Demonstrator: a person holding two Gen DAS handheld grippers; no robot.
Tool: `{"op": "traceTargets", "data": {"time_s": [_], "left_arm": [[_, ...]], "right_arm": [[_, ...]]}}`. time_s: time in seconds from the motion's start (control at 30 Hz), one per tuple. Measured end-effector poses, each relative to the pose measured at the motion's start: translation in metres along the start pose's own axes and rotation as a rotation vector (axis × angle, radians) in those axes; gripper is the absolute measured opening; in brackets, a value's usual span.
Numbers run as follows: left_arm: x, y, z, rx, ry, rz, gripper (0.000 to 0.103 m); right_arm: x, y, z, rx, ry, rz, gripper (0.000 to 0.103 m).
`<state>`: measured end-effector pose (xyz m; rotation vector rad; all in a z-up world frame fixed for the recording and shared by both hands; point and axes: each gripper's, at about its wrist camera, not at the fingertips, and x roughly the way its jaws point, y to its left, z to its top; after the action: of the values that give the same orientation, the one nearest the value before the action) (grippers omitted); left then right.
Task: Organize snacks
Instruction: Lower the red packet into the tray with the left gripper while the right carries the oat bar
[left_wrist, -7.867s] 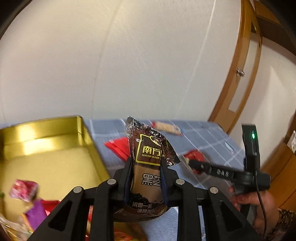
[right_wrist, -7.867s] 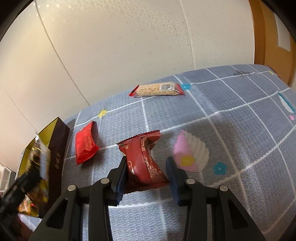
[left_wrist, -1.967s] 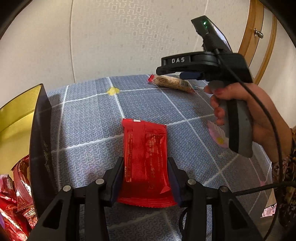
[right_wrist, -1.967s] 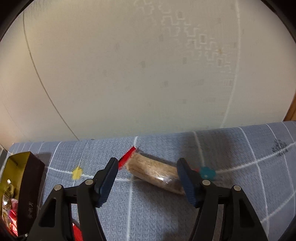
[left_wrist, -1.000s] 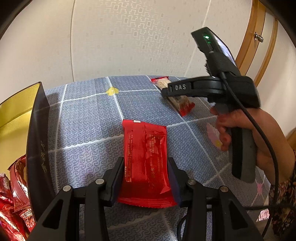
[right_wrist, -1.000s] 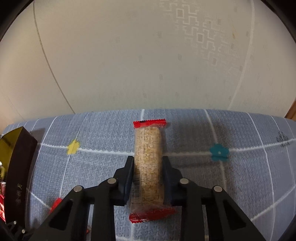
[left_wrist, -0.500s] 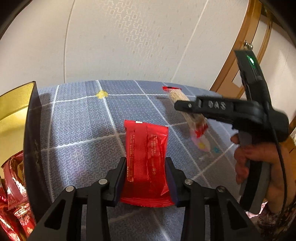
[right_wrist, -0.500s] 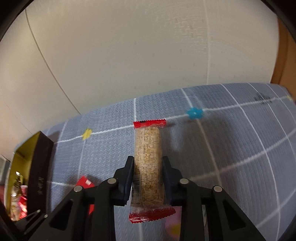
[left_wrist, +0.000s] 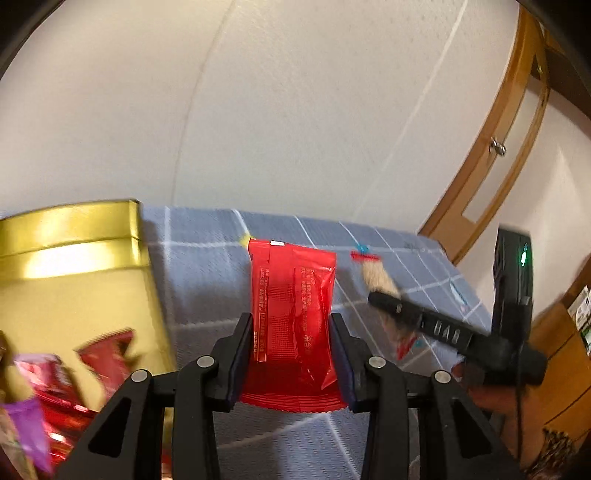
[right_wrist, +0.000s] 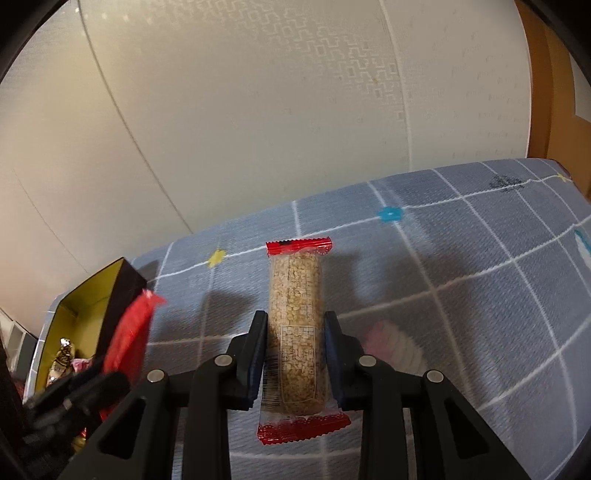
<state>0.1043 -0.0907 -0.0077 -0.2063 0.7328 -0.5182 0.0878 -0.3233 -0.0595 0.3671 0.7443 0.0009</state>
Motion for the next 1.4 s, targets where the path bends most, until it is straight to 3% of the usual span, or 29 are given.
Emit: {"op": "traceTargets", "data": {"time_s": [0.27,0.5,0.9,1.0,1.1,1.23,1.4], "left_arm": [[-0.034,0.061,0.013,-0.141,-0.054,0.087,0.041],[-0.05,0.107,0.014,-0.243,-0.05,0.153,0.041],[-0.066,0.157,0.025,-0.195,0.034,0.349,0.041],[-0.058,0.172,0.017,-0.26,0.058,0.358,0.041],[-0.053,0.184,0.014,-0.353,0.079,0.289,0.041],[-0.05,0.182,0.016,-0.37,0.089,0.277,0.041],[-0.046,0.184,0.018,-0.371,0.107,0.339,0.046]], "right_arm": [[0.008,0.035,-0.01,-0.058,0.014,0.035,0.03],[0.008,0.068,-0.009,-0.097,0.002,0.091,0.03],[0.011,0.107,-0.004,-0.109,-0.014,0.204,0.03],[0.012,0.118,-0.003,-0.118,-0.02,0.219,0.03],[0.013,0.129,-0.004,-0.121,-0.022,0.241,0.03],[0.015,0.144,-0.006,-0.146,-0.02,0.257,0.03],[0.017,0.157,-0.01,-0.166,-0.017,0.271,0.03]]}}
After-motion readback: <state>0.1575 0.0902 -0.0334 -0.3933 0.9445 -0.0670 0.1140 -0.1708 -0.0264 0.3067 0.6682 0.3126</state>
